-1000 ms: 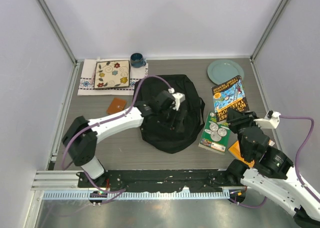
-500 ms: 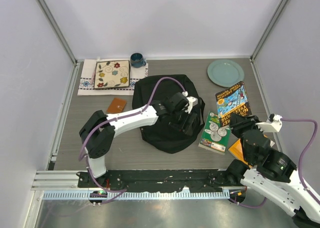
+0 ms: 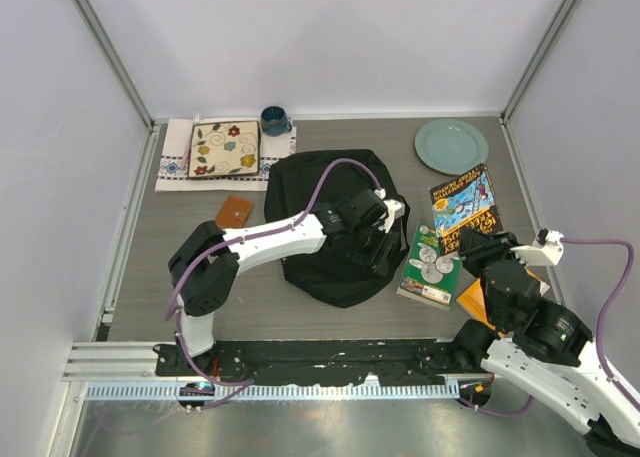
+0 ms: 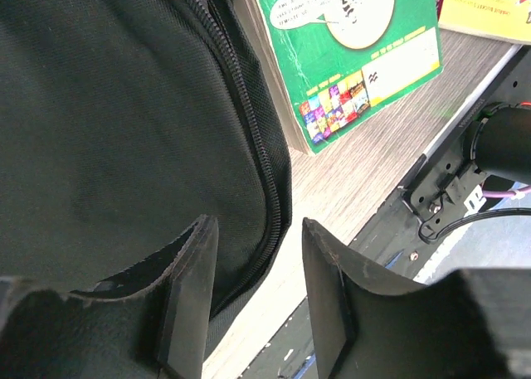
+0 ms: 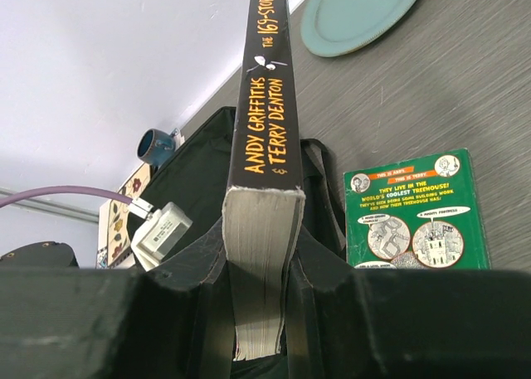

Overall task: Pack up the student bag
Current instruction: Place the book in the student bag.

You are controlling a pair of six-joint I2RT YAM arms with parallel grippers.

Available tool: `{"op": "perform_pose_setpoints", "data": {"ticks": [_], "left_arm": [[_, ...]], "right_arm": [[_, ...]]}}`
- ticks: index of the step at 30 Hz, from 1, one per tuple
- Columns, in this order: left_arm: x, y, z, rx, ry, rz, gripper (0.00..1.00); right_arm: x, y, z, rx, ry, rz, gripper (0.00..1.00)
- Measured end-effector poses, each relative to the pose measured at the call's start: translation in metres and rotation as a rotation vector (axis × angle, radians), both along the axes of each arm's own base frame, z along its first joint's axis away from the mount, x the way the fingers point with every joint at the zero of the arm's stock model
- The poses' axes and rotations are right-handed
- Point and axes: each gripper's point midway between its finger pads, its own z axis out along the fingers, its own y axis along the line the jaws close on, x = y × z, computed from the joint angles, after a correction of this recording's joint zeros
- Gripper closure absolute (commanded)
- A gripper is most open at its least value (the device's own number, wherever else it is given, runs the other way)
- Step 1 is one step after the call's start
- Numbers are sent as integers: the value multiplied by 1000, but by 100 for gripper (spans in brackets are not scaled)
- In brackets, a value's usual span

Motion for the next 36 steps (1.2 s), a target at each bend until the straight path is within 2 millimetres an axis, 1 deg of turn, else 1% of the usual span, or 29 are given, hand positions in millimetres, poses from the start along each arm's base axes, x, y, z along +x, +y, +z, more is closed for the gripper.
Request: {"op": "perform_pose_setpoints", "data": {"ticks": [1, 2, 4, 10, 15, 17, 22, 24, 25, 27, 28, 31, 36], "left_arm": [[-1, -1, -1, 4, 2, -3, 54], [-3, -1, -3, 10, 3, -6, 57], [-5, -3, -6, 20, 3, -10, 61], [-5, -2, -13, 55, -1, -1, 73], [-3, -1, -14, 62, -7, 10, 81], [-3, -1, -14, 62, -6, 12, 88], [-4, -1, -14, 61, -5, 13, 94], [-4, -1, -13, 61, -4, 13, 94], [-4, -1, -14, 61, -3, 12, 90], [-4, -1, -14, 61, -2, 11, 85], [-4, -2, -14, 61, -2, 10, 81], [-5, -2, -15, 63, 1, 10, 77], [-6, -2, -17, 68, -1, 7, 75]], "right_arm": [[0, 0, 0, 2, 0, 0, 99], [0, 0, 0, 3, -1, 0, 99], [0, 0, 0, 7, 0, -1, 99], [-2, -2, 1, 28, -10, -2, 99], [-4, -3, -3, 20, 3, 0, 99], [-5, -4, -3, 22, 3, 0, 99], [-7, -6, -3, 33, 1, -2, 99], [-7, -6, -4, 33, 4, -3, 99], [-7, -6, -5, 34, 5, -3, 99], [-7, -6, -5, 34, 6, -3, 99], [-7, -6, -6, 33, 7, -3, 99], [-7, -6, -7, 36, 6, -4, 99], [-7, -6, -9, 33, 10, -4, 99]]}}
